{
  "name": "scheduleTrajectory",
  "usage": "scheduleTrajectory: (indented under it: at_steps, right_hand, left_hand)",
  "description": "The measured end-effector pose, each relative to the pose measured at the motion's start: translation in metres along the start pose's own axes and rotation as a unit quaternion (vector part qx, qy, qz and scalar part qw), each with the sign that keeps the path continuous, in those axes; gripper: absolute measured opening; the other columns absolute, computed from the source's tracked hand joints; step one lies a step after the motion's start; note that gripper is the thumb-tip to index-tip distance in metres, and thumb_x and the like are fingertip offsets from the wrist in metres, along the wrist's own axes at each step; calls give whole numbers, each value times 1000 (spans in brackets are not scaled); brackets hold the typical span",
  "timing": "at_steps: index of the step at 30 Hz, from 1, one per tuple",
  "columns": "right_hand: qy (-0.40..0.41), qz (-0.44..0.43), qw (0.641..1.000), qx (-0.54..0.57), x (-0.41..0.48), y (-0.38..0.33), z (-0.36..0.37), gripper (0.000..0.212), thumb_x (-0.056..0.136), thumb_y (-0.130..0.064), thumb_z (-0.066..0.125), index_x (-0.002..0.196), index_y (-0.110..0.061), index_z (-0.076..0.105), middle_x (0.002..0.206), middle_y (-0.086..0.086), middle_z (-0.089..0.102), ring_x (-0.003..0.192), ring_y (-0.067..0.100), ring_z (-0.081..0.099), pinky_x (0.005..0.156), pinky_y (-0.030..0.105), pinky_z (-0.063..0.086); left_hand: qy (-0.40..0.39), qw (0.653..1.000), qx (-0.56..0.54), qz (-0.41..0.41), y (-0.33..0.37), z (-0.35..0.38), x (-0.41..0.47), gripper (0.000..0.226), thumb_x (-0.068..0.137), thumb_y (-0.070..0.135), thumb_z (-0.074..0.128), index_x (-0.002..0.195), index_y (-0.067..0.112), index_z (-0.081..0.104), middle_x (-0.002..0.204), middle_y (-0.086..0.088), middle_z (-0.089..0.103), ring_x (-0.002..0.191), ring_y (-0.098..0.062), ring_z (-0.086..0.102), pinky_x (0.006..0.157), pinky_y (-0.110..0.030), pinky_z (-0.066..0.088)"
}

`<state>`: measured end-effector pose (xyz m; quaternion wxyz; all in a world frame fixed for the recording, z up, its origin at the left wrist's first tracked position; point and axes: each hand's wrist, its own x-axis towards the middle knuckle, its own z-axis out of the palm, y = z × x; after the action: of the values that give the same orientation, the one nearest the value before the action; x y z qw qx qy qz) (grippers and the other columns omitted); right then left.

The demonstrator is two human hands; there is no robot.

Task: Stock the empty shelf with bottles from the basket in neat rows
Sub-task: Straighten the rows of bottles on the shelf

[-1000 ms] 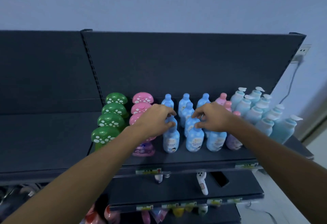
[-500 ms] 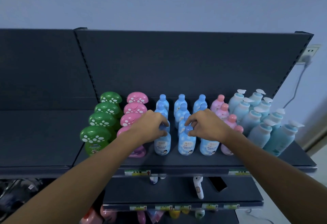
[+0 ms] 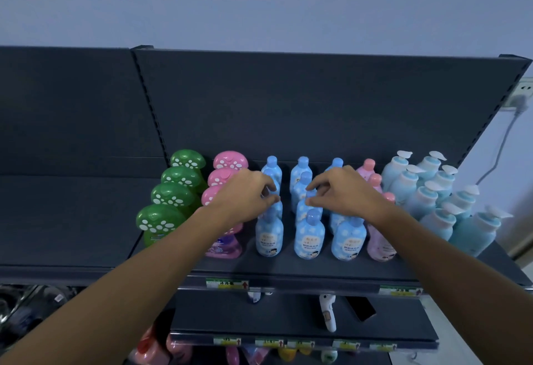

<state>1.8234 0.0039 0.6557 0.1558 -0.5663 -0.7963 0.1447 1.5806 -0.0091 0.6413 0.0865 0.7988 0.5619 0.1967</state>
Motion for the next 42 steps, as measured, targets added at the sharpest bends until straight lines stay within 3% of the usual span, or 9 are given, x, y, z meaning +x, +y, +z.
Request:
scheduleTrajectory:
  at_steps: [3, 7, 10, 16, 28, 32, 35, 39, 42]
  right_hand:
    - [30, 3, 999, -23, 18, 2, -3, 31, 80, -36, 78, 110, -29, 74, 85, -12, 71, 93, 9, 64, 83, 28, 54]
    - [-24, -13, 997, -67, 33, 7, 5, 38, 80, -32, 79, 117, -27, 72, 102, -6, 71, 89, 6, 55, 81, 25, 47]
    - [-54, -15, 996, -65, 34, 9, 11, 35, 79, -24, 79, 114, -24, 73, 91, -9, 65, 88, 9, 60, 84, 33, 55]
    - [-44, -47, 995, -70, 37, 10, 14, 27, 80, -19, 78, 107, -21, 77, 67, -22, 52, 81, 7, 61, 80, 39, 58]
    - [-40, -44, 997, -43, 37, 13, 12, 28, 76, -21, 83, 104, -22, 78, 59, -20, 51, 58, -4, 53, 67, 24, 53]
    - [-55, -44, 997, -39, 37, 14, 12, 32, 75, -24, 83, 107, -22, 77, 64, -20, 56, 65, -3, 58, 72, 28, 57]
    - [-39, -32, 998, -28, 46, 15, 5, 34, 74, -38, 84, 104, -26, 76, 78, -13, 69, 77, -1, 64, 76, 25, 56]
    - [45, -6, 999, -7, 68, 13, -3, 28, 76, -40, 82, 99, -26, 76, 81, -13, 71, 86, 7, 66, 84, 33, 57]
    - [22, 15, 999, -20, 81, 13, 0, 33, 78, -37, 81, 108, -26, 74, 96, -7, 71, 93, 14, 67, 88, 37, 57]
  left_hand:
    - [21, 1000, 15, -8, -3, -6, 13, 28, 91, 34, 71, 115, 19, 73, 100, 2, 75, 88, -12, 66, 75, -24, 47]
    - [-34, 999, 35, -16, -5, -4, 29, 40, 88, 36, 73, 126, 22, 69, 111, -4, 73, 99, -21, 67, 90, -37, 55]
    - [-62, 997, 38, -34, -7, 4, 36, 44, 85, 39, 76, 126, 25, 69, 108, -5, 74, 96, -21, 68, 88, -41, 57]
    - [-52, 997, 32, -37, -13, 16, 44, 32, 84, 36, 79, 113, 25, 77, 105, 1, 74, 89, -12, 66, 76, -25, 49]
    - [-56, 997, 37, -31, -14, 15, 46, 27, 86, 32, 77, 111, 21, 79, 102, 8, 76, 91, -9, 66, 78, -23, 48]
    - [-69, 996, 39, -27, -13, 14, 46, 34, 84, 37, 80, 114, 21, 77, 104, 5, 75, 88, -8, 63, 78, -25, 50]
    - [-56, 997, 33, -35, -12, 9, 51, 36, 82, 50, 78, 107, 24, 79, 95, 5, 76, 84, -8, 65, 72, -24, 52]
    - [39, 996, 66, -53, -13, 2, 65, 22, 88, 48, 71, 78, 29, 71, 71, 15, 61, 70, -7, 51, 49, -15, 26]
    - [23, 995, 72, -67, -18, 3, 80, 23, 89, 44, 72, 105, 26, 74, 93, 8, 67, 88, -14, 58, 53, -17, 31]
